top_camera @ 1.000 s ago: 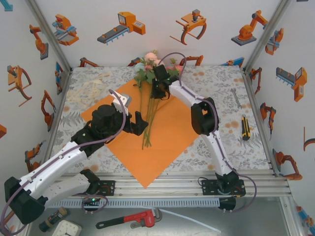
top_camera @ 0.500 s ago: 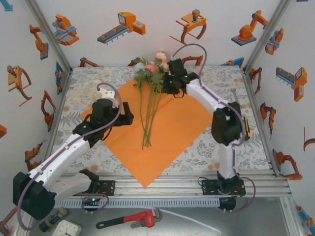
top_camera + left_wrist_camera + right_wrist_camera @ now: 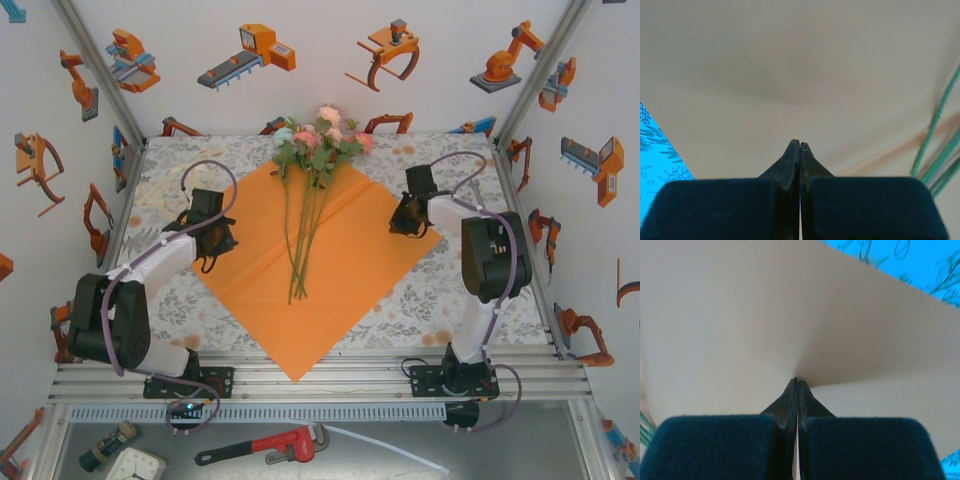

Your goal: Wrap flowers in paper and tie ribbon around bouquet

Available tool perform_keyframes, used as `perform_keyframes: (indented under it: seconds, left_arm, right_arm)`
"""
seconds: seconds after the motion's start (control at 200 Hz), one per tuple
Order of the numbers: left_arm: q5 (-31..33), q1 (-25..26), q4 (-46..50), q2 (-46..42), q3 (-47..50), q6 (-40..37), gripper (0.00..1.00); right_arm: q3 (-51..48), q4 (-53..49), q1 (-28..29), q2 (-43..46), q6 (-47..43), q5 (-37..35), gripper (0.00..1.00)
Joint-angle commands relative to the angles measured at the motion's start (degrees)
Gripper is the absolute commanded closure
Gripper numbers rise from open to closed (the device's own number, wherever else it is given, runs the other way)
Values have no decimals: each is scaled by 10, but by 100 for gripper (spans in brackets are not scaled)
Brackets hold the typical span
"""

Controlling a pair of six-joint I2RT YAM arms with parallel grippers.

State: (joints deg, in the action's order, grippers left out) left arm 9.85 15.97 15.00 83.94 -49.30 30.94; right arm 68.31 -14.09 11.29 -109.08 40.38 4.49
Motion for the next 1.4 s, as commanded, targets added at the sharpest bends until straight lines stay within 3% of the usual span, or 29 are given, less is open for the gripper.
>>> perform_keyframes:
  seconds: [0.0,0.35,0.576,0.771,0.936,1.106,1.221,1.397]
  left_arm:
    - [-6,-10,-6,31,-19,24,100]
    - [-61,5,-68,128,-37,44,100]
    - [-67,15,-78,162,-64,67,100]
    - [-47,15,-82,139,-81,46,89]
    - [-90,26,-114,49,-66,26,73]
    - [-69,92,-87,-74,-18,47,58]
    - [-30,139,-45,-163,47,119,55]
    - [0,191,26,-290,155,262,46]
  right_arm:
    - [10,9,-3,-17,13,-10,100]
    - [92,-74,-40,-91,10,-91,100]
    - [177,-102,-48,-134,0,-73,100]
    - [191,-103,-49,-89,-19,-25,99]
    - [100,-89,-45,48,-25,-15,85]
    - [-98,-90,-17,224,13,-38,70]
    - [-211,-123,18,331,37,-57,62]
    - [-332,-130,87,431,102,-23,54]
